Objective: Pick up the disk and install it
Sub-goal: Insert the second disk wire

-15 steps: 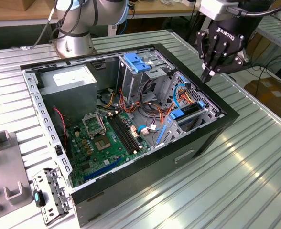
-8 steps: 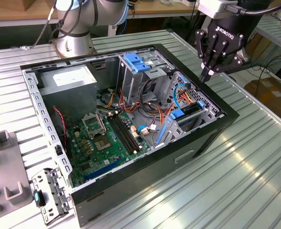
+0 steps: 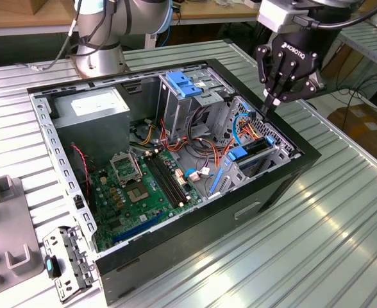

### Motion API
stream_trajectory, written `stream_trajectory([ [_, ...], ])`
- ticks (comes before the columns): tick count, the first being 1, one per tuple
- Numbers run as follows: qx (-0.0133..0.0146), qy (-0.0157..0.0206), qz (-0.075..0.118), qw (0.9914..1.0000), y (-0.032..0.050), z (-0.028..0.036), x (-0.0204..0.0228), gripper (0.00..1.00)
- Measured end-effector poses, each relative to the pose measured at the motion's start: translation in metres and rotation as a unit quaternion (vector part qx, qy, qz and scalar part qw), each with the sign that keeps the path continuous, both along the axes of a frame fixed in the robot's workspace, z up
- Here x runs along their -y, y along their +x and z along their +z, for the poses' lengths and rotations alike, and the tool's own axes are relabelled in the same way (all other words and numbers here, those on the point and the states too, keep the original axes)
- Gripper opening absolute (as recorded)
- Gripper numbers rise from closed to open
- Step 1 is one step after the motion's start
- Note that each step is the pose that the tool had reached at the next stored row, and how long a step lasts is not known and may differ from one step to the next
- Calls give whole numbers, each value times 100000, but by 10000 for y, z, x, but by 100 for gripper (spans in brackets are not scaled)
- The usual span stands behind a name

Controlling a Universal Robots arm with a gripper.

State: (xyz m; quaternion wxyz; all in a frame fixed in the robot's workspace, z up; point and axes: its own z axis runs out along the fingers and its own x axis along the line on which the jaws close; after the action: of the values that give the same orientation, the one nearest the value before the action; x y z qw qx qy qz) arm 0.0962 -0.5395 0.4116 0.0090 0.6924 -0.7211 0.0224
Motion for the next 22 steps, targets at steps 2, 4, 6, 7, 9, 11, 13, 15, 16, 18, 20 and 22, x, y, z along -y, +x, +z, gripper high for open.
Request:
stream_trajectory([
  [2,-1048,-894,-6,99991,2,-17,-49,11],
  [4,-2230,-1590,-15,99962,4,-28,-121,11],
  [6,-2530,-1736,-27,99953,2,-28,-170,11],
  [7,-2623,-1764,-25,99950,3,-28,-193,11],
  [9,-2821,-1766,-10,99945,3,-29,-223,11],
  [11,-2927,-1763,-13,99942,3,-33,-231,11],
  [13,-3041,-1755,-6,99938,4,-38,-240,11],
  [15,-3082,-1767,-8,99937,3,-38,-240,11],
  [16,-3105,-1764,-6,99936,4,-38,-241,11],
  [18,-3126,-1763,-5,99936,4,-38,-241,11],
  [20,-3133,-1764,-5,99935,4,-38,-240,11],
  [22,-3144,-1763,-4,99935,3,-38,-240,11],
])
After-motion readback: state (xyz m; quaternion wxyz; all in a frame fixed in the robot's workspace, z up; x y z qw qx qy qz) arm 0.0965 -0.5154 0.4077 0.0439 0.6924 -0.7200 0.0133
